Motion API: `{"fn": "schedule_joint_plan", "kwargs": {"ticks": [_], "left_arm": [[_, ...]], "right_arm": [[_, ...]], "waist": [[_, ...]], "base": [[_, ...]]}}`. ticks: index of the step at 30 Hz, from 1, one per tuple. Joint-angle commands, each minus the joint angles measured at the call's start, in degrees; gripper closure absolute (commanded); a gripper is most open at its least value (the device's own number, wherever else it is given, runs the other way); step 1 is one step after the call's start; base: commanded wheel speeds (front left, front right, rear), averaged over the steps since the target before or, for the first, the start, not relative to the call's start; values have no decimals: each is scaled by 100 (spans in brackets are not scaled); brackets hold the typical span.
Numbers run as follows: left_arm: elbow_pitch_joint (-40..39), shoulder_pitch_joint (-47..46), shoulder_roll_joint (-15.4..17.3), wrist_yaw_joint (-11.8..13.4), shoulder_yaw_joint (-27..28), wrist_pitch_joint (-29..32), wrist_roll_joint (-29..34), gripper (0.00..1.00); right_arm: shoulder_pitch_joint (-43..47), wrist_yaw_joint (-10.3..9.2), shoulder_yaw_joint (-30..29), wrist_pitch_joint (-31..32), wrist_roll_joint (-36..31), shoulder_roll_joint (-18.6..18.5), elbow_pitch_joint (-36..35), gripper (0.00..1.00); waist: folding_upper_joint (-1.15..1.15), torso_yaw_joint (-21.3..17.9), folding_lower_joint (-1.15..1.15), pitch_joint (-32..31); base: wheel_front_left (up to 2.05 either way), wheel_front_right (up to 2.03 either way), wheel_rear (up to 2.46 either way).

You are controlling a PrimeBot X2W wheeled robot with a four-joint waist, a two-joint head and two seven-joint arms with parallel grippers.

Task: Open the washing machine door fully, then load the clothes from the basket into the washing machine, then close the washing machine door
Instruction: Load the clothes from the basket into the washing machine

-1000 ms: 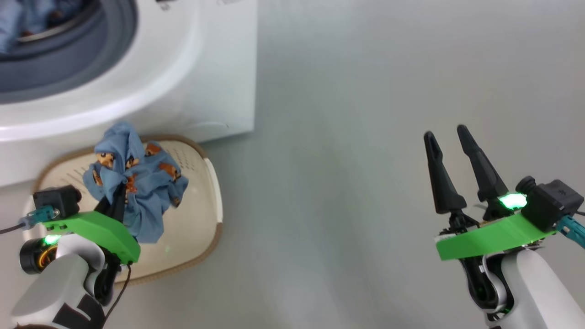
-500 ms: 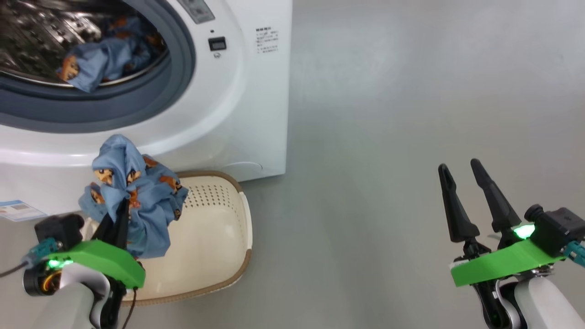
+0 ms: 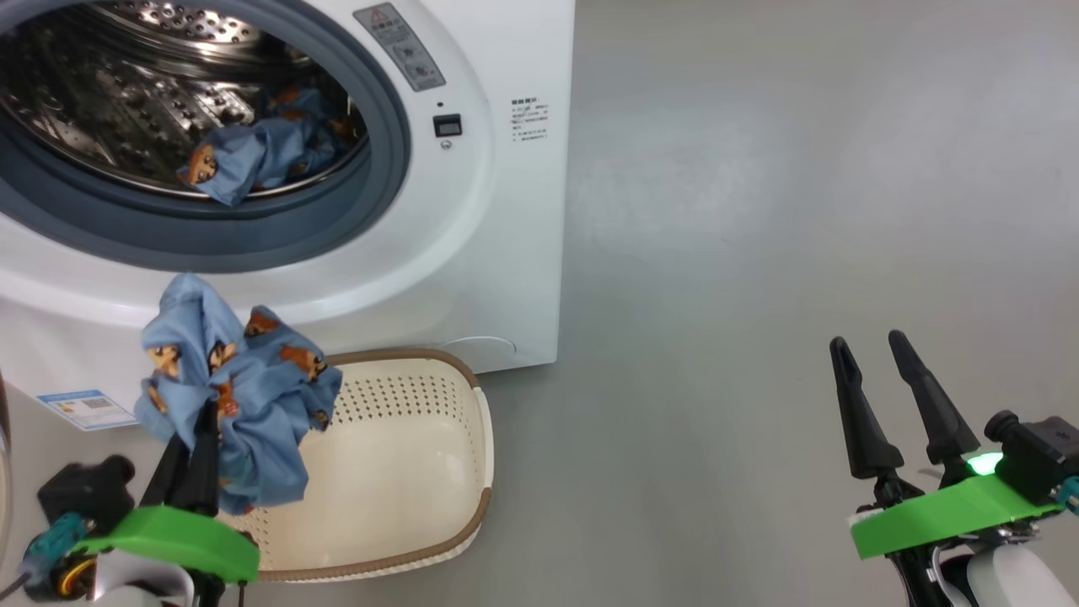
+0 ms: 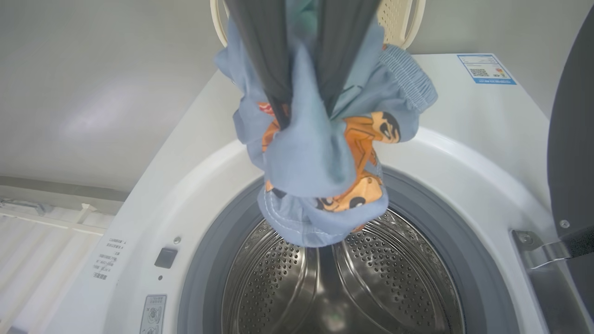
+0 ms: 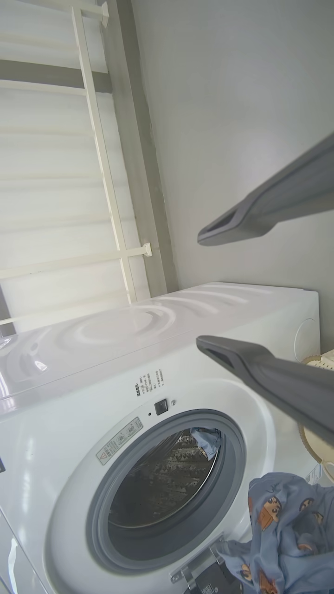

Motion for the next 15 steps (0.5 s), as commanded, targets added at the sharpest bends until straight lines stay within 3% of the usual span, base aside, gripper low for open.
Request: {"fn": "schedule_joint_plan", "kwargs": {"ticks": [1,15], "left_arm": [[-268,42,141,52,314,-78,95,100],[-1439,1021,-225,159,1028,-79,849,100]], "right_arm": [[40,32,74,-45,-1,-110,-139,0],[359,32,-158,-45,-23,-169,-205,0]], "waist": [[0,59,0,-62],[0,337,0,-227]], "base": [[0,0,0],[0,0,0]]}}
